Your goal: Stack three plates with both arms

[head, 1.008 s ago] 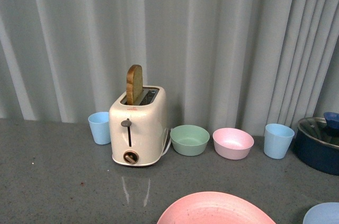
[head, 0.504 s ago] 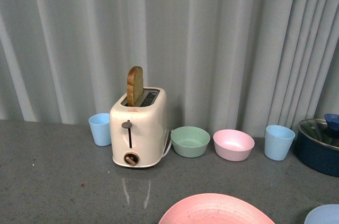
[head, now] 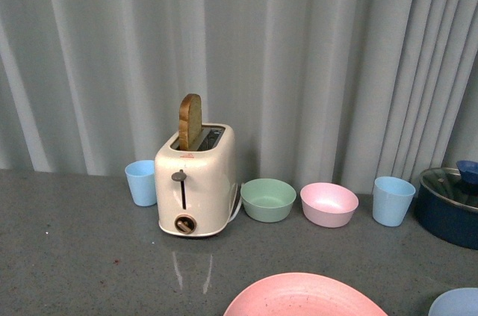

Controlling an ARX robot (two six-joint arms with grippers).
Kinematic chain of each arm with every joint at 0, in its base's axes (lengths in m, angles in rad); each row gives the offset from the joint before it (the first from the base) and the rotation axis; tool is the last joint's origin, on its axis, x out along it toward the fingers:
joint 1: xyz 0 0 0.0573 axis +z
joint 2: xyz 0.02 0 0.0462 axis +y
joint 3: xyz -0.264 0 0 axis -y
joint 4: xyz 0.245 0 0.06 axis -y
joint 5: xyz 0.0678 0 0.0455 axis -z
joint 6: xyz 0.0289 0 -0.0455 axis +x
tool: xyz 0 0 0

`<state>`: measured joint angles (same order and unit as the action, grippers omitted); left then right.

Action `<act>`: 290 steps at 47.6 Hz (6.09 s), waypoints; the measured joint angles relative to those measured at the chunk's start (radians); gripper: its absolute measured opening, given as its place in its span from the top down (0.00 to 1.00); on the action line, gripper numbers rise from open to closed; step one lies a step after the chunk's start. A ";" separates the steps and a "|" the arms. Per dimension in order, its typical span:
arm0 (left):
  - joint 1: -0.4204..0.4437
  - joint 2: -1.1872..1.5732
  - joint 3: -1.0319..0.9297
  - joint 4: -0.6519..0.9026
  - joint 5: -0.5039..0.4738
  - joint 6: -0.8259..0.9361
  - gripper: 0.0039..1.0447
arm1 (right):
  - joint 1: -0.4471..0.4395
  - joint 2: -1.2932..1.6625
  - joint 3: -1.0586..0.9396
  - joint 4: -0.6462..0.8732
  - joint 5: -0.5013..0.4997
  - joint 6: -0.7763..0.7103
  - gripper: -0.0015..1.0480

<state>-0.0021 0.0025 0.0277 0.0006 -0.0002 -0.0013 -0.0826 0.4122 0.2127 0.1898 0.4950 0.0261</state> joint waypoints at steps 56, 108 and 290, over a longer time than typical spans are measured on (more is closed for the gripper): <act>0.000 0.000 0.000 0.000 0.000 0.000 0.06 | -0.451 1.488 0.656 -0.155 -0.615 -0.319 0.07; 0.000 0.000 0.000 0.000 0.000 0.000 0.06 | -0.476 1.688 0.650 -0.002 -0.634 -0.302 0.51; 0.000 0.000 0.000 0.000 0.000 0.000 0.06 | 0.036 1.407 0.342 0.248 -0.849 0.393 0.37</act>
<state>-0.0021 0.0025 0.0277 0.0006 -0.0002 -0.0013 -0.0463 1.8194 0.5549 0.4377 -0.3542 0.4191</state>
